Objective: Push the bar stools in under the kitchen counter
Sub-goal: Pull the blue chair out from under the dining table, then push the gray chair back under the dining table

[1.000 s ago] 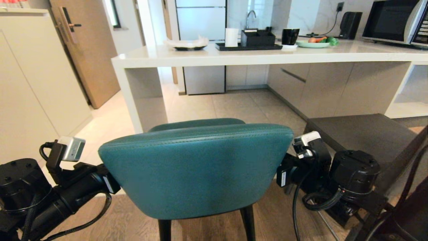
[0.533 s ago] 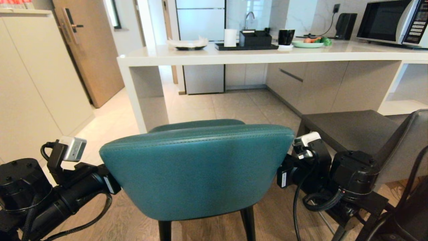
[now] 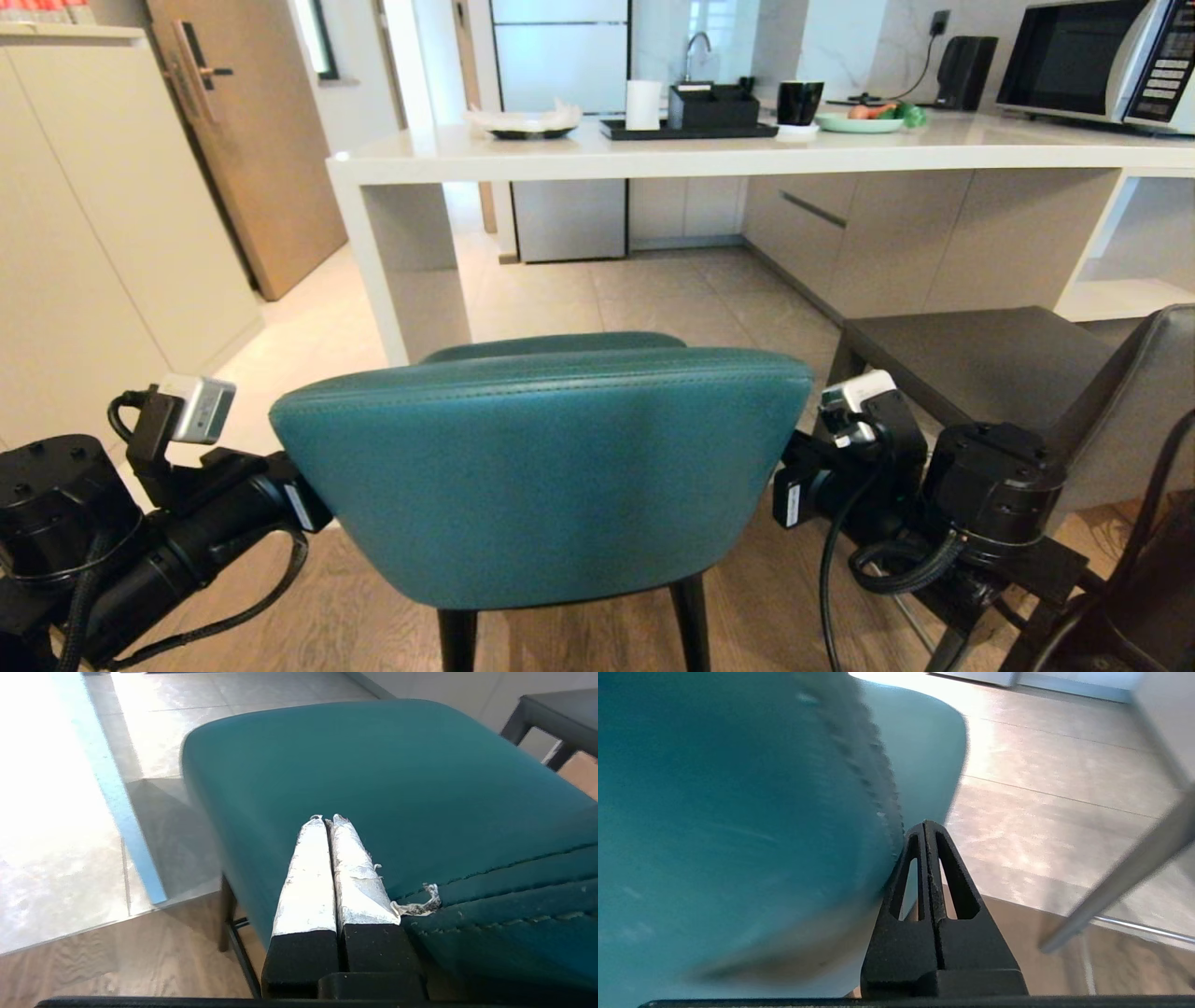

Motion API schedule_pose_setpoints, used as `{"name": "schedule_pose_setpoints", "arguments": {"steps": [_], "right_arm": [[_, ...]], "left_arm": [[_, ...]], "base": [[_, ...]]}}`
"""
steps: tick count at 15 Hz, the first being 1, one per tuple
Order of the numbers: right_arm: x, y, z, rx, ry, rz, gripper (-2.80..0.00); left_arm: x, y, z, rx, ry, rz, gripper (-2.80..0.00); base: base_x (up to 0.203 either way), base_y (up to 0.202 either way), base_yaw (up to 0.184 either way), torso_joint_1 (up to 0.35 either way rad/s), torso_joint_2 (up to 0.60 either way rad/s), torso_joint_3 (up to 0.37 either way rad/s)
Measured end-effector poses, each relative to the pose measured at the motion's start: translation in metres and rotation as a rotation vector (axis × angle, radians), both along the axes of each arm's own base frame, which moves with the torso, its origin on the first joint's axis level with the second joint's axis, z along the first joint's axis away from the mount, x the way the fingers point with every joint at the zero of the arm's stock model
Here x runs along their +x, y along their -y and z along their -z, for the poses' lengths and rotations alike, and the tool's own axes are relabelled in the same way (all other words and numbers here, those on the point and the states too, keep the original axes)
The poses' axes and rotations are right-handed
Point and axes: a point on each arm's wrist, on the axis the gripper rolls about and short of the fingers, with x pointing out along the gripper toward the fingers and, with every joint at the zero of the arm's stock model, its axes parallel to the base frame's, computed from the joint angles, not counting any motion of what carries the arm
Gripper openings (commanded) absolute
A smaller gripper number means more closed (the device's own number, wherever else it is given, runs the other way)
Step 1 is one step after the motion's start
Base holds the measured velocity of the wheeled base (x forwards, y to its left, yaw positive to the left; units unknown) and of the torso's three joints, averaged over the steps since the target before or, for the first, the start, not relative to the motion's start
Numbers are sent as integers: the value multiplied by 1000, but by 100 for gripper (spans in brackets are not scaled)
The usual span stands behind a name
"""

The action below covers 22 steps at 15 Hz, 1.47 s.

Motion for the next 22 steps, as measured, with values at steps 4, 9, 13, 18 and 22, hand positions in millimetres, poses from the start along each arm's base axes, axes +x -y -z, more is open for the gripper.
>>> {"name": "schedule_pose_setpoints", "arguments": {"steps": [4, 9, 13, 18, 22], "right_arm": [[0, 10, 1, 4, 2, 33, -280], [-1, 23, 2, 0, -3, 79, -280], [-2, 39, -9, 16, 24, 131, -280], [-33, 86, -22, 18, 49, 264, -280], [-66, 125, -53, -20, 162, 406, -280]], "left_arm": [[-2, -10, 2, 1, -9, -55, -280], [-12, -18, 5, 3, -29, -116, -280], [-14, -40, -4, -8, 8, -282, -280], [-50, -45, -19, -34, 50, -244, -280], [-80, -42, -52, -41, 101, -223, -280]], "base": [[0, 0, 0, 0, 0, 0], [0, 0, 0, 0, 0, 0], [0, 0, 0, 0, 0, 0], [0, 0, 0, 0, 0, 0], [0, 0, 0, 0, 0, 0]]}}
